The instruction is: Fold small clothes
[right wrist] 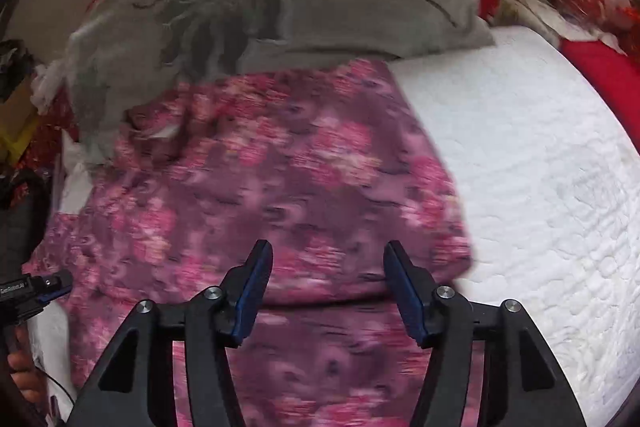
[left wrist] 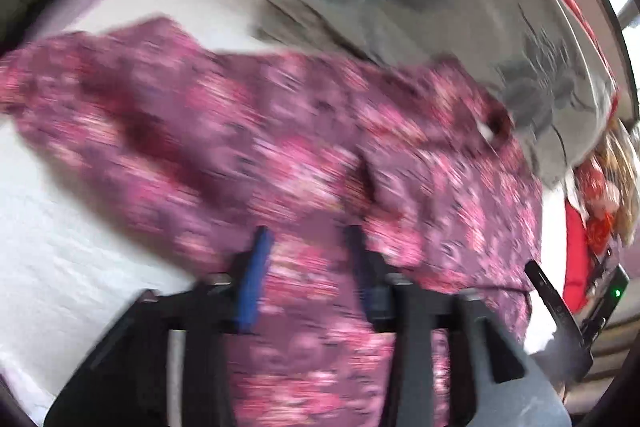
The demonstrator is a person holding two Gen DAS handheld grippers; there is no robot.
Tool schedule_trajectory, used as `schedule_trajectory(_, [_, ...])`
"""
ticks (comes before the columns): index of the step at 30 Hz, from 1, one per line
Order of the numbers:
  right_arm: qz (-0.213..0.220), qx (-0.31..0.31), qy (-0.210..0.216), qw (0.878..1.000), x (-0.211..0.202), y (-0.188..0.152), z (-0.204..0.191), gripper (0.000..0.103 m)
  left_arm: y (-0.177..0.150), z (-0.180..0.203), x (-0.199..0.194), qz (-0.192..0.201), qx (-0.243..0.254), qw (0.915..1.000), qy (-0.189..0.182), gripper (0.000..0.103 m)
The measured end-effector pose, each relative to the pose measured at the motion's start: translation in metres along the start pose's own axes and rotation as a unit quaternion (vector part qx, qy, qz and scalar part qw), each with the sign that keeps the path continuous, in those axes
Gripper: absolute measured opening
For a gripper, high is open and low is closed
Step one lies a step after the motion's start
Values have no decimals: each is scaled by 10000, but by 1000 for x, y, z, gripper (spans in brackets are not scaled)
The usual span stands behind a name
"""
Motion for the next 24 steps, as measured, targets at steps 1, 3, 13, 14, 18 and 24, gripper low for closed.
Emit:
schedule_trajectory(1, [-2, -101, 45, 9999, 1, -2, -13, 62, 5, -13, -5, 102, -70, 9999, 64, 54])
schedule_trajectory(3, [-73, -288, 201, 9994, 10, -9, -47, 61, 21, -48, -12, 266, -187, 9989, 335, 54])
schedule_trajectory(13, [448, -1081, -233, 9929, 37, -60, -123, 99, 70, -220, -21, 541, -687, 9793, 1825, 54])
schedule_trajectory(14, [375, -936, -169, 9948, 39, -59, -118, 102, 74, -236, -21, 573, -766, 9772, 1895, 54])
schedule_trajectory(18, [404, -916, -116, 9949, 39, -60, -117, 102, 83, -262, -17, 652, -899, 9755, 1900, 56])
schedule_trajectory(24, [447, -896, -101, 9949, 36, -62, -115, 102, 96, -282, 7, 680, -1326, 9735, 1734, 58])
Point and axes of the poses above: each gripper's, at about its wrist camera, not at the fingertips, and x roughly the way its jaws point, z to its right, y to its top, the point moved 3 cm from there along x, roughly the way its jaws point, and after that the axes turned 15 degrees about z, right-handed, at the moved point
